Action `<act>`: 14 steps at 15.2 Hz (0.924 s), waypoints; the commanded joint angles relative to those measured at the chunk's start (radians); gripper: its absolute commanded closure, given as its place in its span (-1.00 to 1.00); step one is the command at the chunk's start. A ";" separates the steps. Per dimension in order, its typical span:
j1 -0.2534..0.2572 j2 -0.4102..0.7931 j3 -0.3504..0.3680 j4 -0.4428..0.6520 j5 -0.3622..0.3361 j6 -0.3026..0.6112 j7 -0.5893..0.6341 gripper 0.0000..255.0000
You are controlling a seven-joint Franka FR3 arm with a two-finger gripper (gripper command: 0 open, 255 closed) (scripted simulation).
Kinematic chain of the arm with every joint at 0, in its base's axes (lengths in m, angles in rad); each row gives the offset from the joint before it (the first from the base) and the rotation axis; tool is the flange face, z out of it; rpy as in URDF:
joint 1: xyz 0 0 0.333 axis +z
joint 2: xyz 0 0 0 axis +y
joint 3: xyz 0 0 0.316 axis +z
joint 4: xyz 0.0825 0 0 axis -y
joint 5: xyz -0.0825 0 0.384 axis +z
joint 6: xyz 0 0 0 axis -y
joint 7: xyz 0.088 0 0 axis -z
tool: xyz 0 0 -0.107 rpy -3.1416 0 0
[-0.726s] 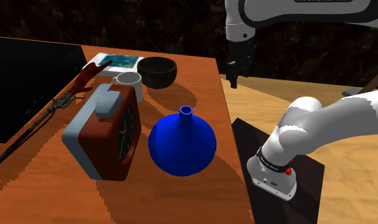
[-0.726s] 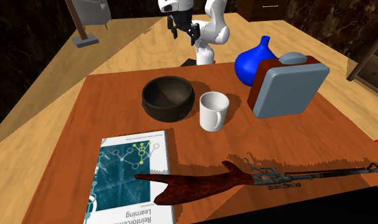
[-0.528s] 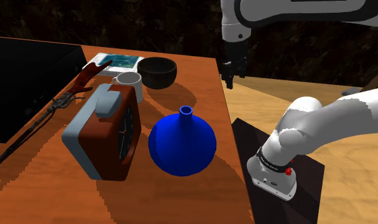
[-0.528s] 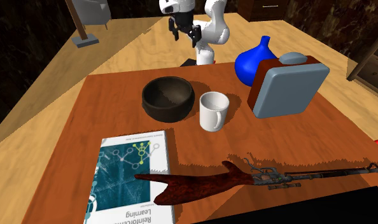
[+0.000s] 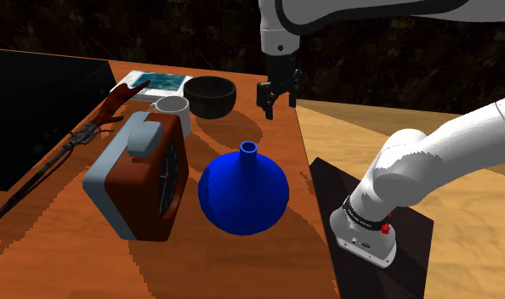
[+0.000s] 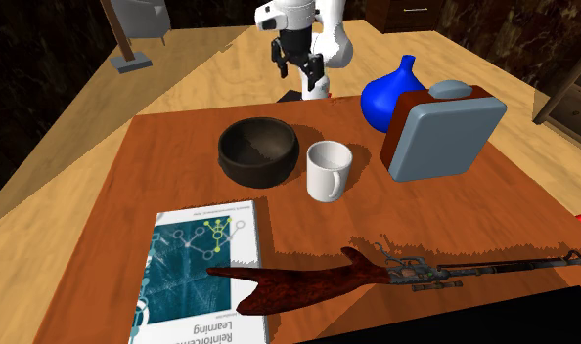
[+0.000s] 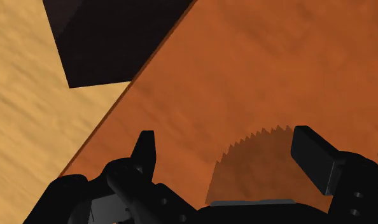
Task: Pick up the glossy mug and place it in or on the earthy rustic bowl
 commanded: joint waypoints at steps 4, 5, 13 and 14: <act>0.000 0.138 0.057 0.103 0.041 0.088 0.133 -1.00; -0.001 0.167 0.068 0.128 0.045 0.103 0.159 -1.00; 0.000 0.411 0.137 0.369 0.033 0.192 0.369 -1.00; 0.002 0.443 0.143 0.405 0.026 0.199 0.396 -1.00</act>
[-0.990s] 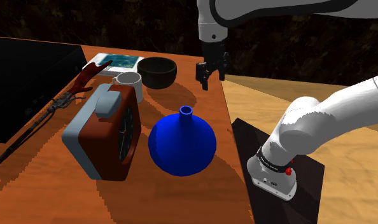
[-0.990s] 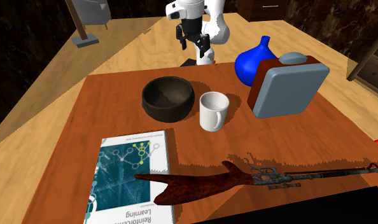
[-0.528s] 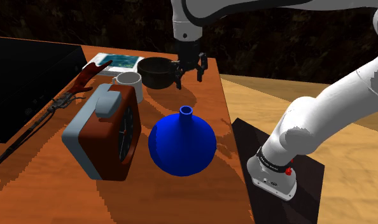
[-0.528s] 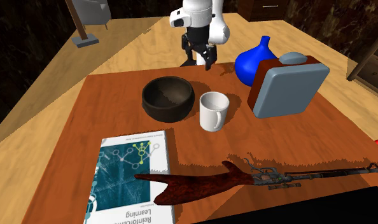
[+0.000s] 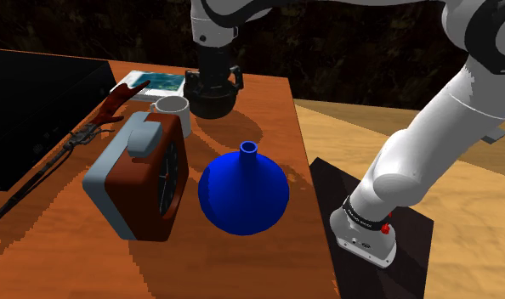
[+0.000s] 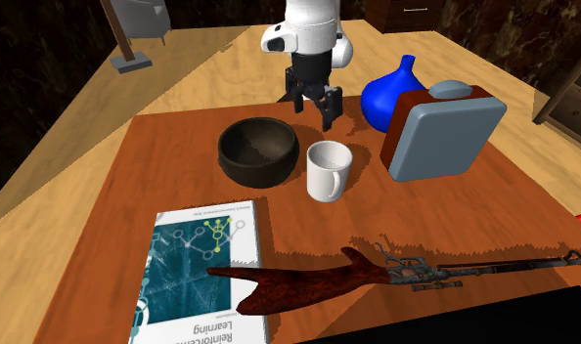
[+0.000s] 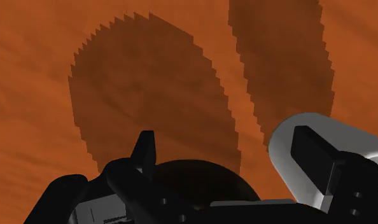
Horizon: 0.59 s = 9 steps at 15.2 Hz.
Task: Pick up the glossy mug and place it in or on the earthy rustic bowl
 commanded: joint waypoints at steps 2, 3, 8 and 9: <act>0.006 0.097 0.017 0.113 -0.022 0.016 0.080 -1.00; 0.009 0.130 0.022 0.152 -0.031 0.019 0.106 -1.00; 0.023 0.217 0.029 0.235 -0.059 0.049 0.170 -1.00; 0.023 0.218 0.029 0.222 -0.059 0.063 0.170 -1.00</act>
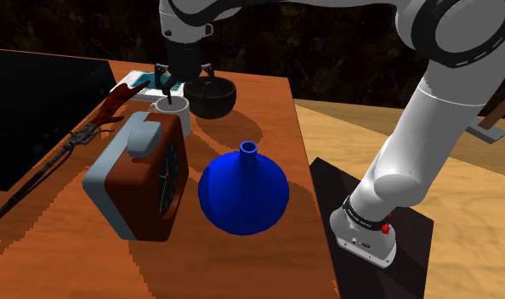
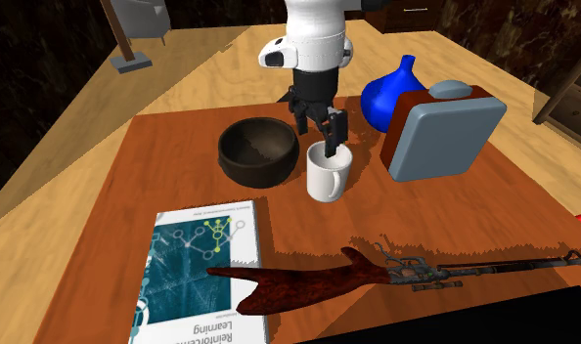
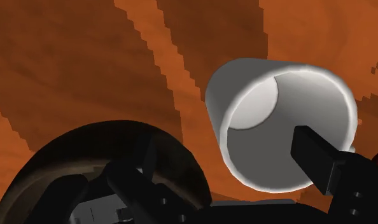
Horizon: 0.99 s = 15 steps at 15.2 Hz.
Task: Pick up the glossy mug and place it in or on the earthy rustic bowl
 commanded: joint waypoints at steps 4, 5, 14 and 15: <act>0.002 0.012 0.001 -0.048 -0.004 0.062 0.004 -1.00; 0.002 0.014 0.002 -0.054 -0.004 0.069 0.004 -1.00; 0.000 0.017 0.004 -0.050 -0.005 0.068 0.003 1.00; -0.002 0.019 0.002 -0.050 -0.006 0.069 0.000 1.00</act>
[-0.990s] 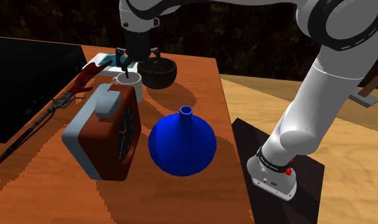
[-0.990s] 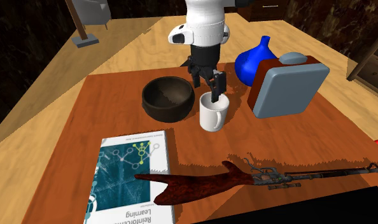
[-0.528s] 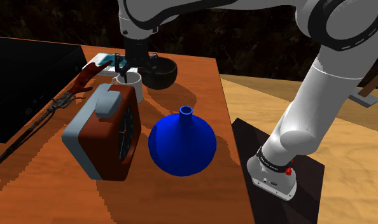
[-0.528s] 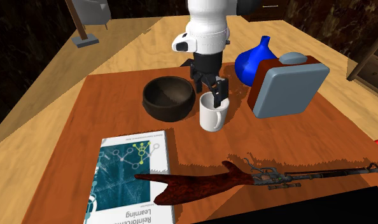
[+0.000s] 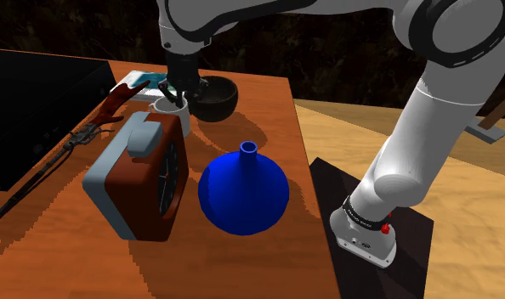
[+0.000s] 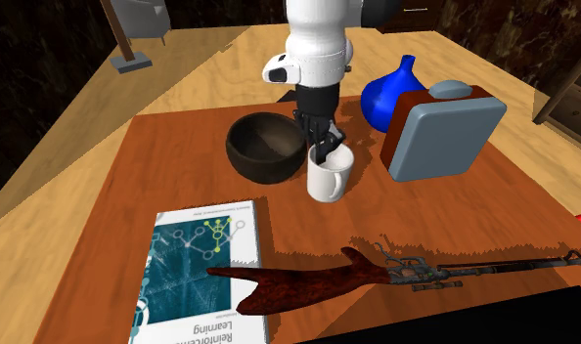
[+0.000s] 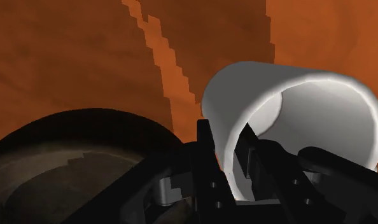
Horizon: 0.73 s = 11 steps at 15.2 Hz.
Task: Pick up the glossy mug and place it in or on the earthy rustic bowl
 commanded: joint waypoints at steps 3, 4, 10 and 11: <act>-0.005 0.005 -0.006 -0.005 -0.003 0.000 -0.004 1.00; -0.005 0.006 -0.006 -0.003 -0.003 -0.001 -0.004 1.00; -0.002 -0.004 -0.003 0.028 -0.001 -0.041 0.004 1.00; -0.002 -0.005 -0.003 0.040 0.000 -0.054 0.004 1.00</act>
